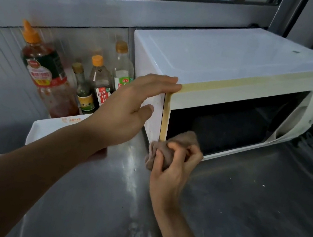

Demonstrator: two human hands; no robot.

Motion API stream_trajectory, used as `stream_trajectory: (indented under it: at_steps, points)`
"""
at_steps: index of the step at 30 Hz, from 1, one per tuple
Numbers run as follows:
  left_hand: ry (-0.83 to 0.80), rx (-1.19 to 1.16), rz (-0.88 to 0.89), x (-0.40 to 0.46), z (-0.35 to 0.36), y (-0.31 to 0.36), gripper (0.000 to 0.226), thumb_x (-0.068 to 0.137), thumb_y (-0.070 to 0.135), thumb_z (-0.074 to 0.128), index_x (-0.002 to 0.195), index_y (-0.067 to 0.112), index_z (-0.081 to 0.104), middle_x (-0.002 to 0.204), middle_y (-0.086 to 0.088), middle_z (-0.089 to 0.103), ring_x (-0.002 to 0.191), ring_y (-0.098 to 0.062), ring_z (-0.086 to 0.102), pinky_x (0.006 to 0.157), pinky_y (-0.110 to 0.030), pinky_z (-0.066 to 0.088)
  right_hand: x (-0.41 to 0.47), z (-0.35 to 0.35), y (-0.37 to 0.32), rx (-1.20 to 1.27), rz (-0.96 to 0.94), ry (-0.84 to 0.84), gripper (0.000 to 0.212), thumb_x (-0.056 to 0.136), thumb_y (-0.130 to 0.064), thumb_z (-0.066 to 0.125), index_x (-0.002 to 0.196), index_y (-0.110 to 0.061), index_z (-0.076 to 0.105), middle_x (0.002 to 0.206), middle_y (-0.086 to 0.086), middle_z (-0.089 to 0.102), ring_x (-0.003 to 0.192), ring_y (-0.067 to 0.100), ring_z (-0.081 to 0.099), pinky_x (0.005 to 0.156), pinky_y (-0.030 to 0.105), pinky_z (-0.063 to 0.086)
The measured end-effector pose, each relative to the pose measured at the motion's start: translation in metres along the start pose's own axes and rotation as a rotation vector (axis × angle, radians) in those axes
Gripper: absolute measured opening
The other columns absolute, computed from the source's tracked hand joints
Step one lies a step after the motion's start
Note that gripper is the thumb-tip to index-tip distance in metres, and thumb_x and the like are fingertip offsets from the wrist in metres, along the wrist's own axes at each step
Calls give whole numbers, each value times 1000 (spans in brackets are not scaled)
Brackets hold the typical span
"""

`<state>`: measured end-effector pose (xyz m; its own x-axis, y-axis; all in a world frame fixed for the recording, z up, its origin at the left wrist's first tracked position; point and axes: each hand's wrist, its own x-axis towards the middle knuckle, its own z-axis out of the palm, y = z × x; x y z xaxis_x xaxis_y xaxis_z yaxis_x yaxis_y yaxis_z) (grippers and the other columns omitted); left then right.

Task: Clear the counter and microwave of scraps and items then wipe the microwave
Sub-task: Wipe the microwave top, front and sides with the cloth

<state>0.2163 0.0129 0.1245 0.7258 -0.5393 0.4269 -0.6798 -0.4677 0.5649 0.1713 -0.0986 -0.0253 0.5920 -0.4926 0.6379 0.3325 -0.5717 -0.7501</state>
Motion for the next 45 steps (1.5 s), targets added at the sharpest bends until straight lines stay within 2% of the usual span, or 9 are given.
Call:
stream_trajectory:
  at_steps: [4,8,12,21,30,31,35,39,45]
  points:
    - [57,6,-4,-3,6,3,65,76,-5,42,133,26,50,143,9,45,137,-5,32,115,-34,28,-31,1,34,-30,137,-52,32,72,5,73,91,-13,55,118,1,33,100,1,44,85,13,47]
    - [116,16,-16,-5,11,8,65,76,-7,41,132,24,52,142,8,47,136,-6,34,112,-38,33,-45,0,33,1,167,-67,36,83,5,63,109,-18,55,127,11,36,114,5,45,92,12,43]
    - [149,29,-8,-4,14,8,63,76,-6,42,130,23,53,140,8,48,135,-6,37,109,-38,36,-46,-2,42,-56,175,-55,21,83,4,63,101,-7,62,123,4,36,113,-11,37,93,2,33]
    - [200,35,29,-1,18,6,50,83,-3,43,126,18,58,134,6,54,129,-7,42,106,-25,35,-23,-14,47,-22,286,-44,13,75,3,72,85,-5,69,109,5,43,94,9,51,86,-1,34]
    - [219,49,65,2,19,10,40,86,3,45,122,14,60,127,2,58,125,-14,47,107,-28,36,61,-50,117,-138,538,149,7,75,-2,64,79,-9,62,88,22,64,79,33,62,78,41,53]
    - [218,72,66,4,18,13,36,88,6,46,120,14,61,124,1,59,122,-15,49,105,-27,37,65,-51,116,-139,553,146,8,75,-1,62,79,-8,61,90,22,63,77,31,61,78,40,54]
    - [244,234,74,17,14,25,26,90,17,47,110,13,64,106,-2,63,104,-18,54,89,-27,39,49,-38,79,-72,561,198,16,77,17,52,88,8,59,102,19,52,65,6,47,61,-3,35]
    - [233,322,86,35,24,28,31,90,22,46,114,13,63,109,-4,63,106,-22,52,89,-27,35,23,-32,68,-17,514,112,23,78,18,54,87,-3,56,97,-5,39,76,-2,49,66,-6,33]
    - [308,343,84,37,39,23,29,90,21,48,111,11,66,106,-6,60,102,-17,44,86,-21,29,68,-60,120,-172,511,131,17,78,10,60,92,2,62,110,27,49,91,25,51,80,8,32]
